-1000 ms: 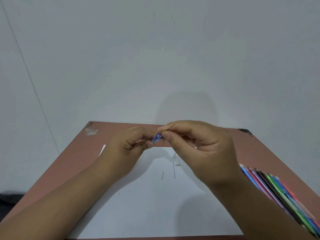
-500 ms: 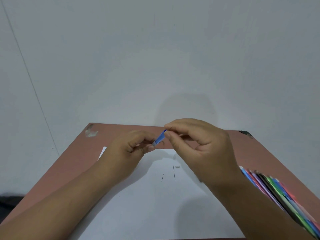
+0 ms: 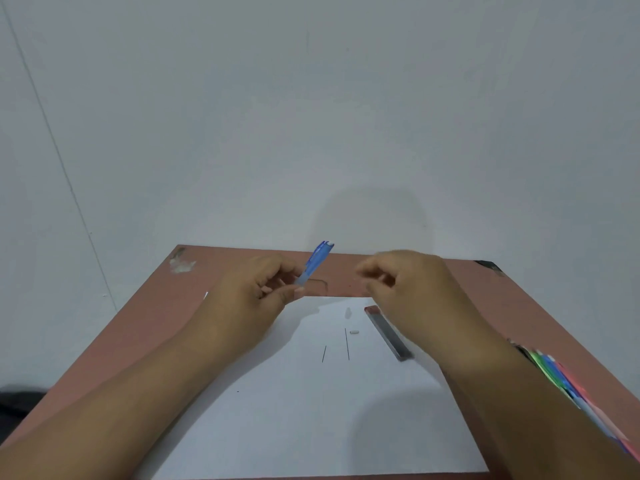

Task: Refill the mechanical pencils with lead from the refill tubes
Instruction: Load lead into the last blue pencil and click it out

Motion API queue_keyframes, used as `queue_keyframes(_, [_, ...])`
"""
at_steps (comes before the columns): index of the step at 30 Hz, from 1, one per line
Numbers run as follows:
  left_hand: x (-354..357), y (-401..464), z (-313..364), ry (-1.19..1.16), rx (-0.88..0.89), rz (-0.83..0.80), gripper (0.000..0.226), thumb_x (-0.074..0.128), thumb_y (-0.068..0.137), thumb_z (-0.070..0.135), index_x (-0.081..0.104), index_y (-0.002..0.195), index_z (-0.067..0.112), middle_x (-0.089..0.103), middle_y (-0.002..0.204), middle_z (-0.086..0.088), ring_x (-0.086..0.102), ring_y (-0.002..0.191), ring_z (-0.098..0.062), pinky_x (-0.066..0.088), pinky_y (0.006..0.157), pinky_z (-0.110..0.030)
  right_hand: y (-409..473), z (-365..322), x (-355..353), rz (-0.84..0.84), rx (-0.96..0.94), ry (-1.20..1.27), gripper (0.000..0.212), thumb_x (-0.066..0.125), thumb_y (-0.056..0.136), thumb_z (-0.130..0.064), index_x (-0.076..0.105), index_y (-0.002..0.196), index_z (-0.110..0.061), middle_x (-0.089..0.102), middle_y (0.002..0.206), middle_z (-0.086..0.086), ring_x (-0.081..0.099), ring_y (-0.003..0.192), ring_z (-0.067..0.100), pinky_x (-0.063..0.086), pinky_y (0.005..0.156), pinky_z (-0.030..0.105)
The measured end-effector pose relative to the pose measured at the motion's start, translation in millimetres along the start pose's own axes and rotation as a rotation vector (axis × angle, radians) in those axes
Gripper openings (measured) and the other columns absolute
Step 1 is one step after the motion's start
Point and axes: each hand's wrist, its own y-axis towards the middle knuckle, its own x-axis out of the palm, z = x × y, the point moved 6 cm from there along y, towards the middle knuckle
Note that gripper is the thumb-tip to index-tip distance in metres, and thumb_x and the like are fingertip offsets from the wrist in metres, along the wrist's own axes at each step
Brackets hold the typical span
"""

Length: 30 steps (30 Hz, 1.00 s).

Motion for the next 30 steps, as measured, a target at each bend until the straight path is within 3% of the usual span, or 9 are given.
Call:
queue_keyframes(4, [-2.0, -0.3, -4.8, 0.012, -0.079, 0.034, 0.018, 0.078, 0.086, 0.023, 0.068, 0.085, 0.038, 0.064, 0.087, 0.019, 0.06, 0.079, -0.009, 0.049, 0.069, -0.017, -1.3, 12.0, 17.9, -0.3, 0.081, -0.257, 0.015, 0.063, 0.096, -0.025, 0.077, 0.098, -0.032, 0.072, 0.1, -0.014, 0.068, 0.086, 0.009, 0.057, 0.081, 0.031])
queue_keyframes(10, [-2.2, 0.1, -7.6, 0.041, -0.079, 0.022, 0.018, 0.074, 0.088, 0.024, 0.067, 0.086, 0.04, 0.064, 0.09, 0.018, 0.061, 0.083, -0.011, 0.055, 0.075, -0.036, -1.9, 11.4, 30.2, -0.436, 0.077, -0.303, 0.012, 0.071, 0.093, -0.027, 0.077, 0.086, -0.02, 0.073, 0.087, 0.005, 0.07, 0.064, 0.019, 0.057, 0.07, 0.034])
queue_keyframes(14, [-1.8, 0.0, -10.2, 0.043, -0.094, 0.014, 0.015, 0.075, 0.088, 0.028, 0.066, 0.09, 0.04, 0.065, 0.091, 0.018, 0.063, 0.082, -0.011, 0.056, 0.077, -0.042, -3.3, 9.7, 33.1, -0.426, 0.019, -0.32, 0.016, 0.069, 0.093, -0.025, 0.074, 0.082, -0.013, 0.072, 0.085, 0.006, 0.063, 0.06, 0.02, 0.057, 0.07, 0.038])
queue_keyframes(18, [-2.1, -0.2, -8.8, 0.051, -0.089, 0.017, 0.017, 0.076, 0.087, 0.027, 0.067, 0.089, 0.041, 0.065, 0.091, 0.018, 0.064, 0.081, -0.01, 0.057, 0.076, -0.044, -2.3, 6.6, 24.4, -0.299, -0.046, -0.298, 0.018, 0.061, 0.094, -0.027, 0.069, 0.078, -0.022, 0.066, 0.088, -0.009, 0.068, 0.069, 0.016, 0.058, 0.07, 0.041])
queue_keyframes(21, [-2.5, -0.2, -5.2, 0.042, -0.06, 0.025, 0.024, 0.077, 0.086, 0.023, 0.066, 0.09, 0.045, 0.065, 0.092, 0.019, 0.064, 0.084, -0.009, 0.057, 0.077, -0.042, 2.4, -0.6, 10.0, -0.071, -0.114, -0.121, 0.013, 0.067, 0.093, -0.028, 0.068, 0.079, -0.03, 0.063, 0.083, -0.017, 0.062, 0.077, 0.005, 0.055, 0.073, 0.032])
queue_keyframes(25, [-3.5, 0.2, -2.9, 0.046, -0.037, 0.032, 0.026, 0.077, 0.086, 0.022, 0.066, 0.091, 0.045, 0.064, 0.093, 0.019, 0.064, 0.087, -0.009, 0.057, 0.079, -0.042, -3.6, -17.1, -7.4, 0.169, -0.291, 0.041, 0.01, 0.073, 0.089, -0.021, 0.073, 0.081, -0.028, 0.066, 0.078, -0.015, 0.064, 0.076, 0.009, 0.054, 0.067, 0.031])
queue_keyframes(30, [-2.7, 0.3, -3.3, 0.058, -0.026, 0.026, 0.025, 0.077, 0.086, 0.021, 0.066, 0.091, 0.044, 0.065, 0.092, 0.019, 0.064, 0.086, -0.009, 0.057, 0.077, -0.039, -6.7, -23.5, -12.1, 0.253, -0.366, 0.054, 0.01, 0.075, 0.088, -0.015, 0.073, 0.081, -0.022, 0.066, 0.077, -0.012, 0.064, 0.075, 0.012, 0.052, 0.065, 0.03])
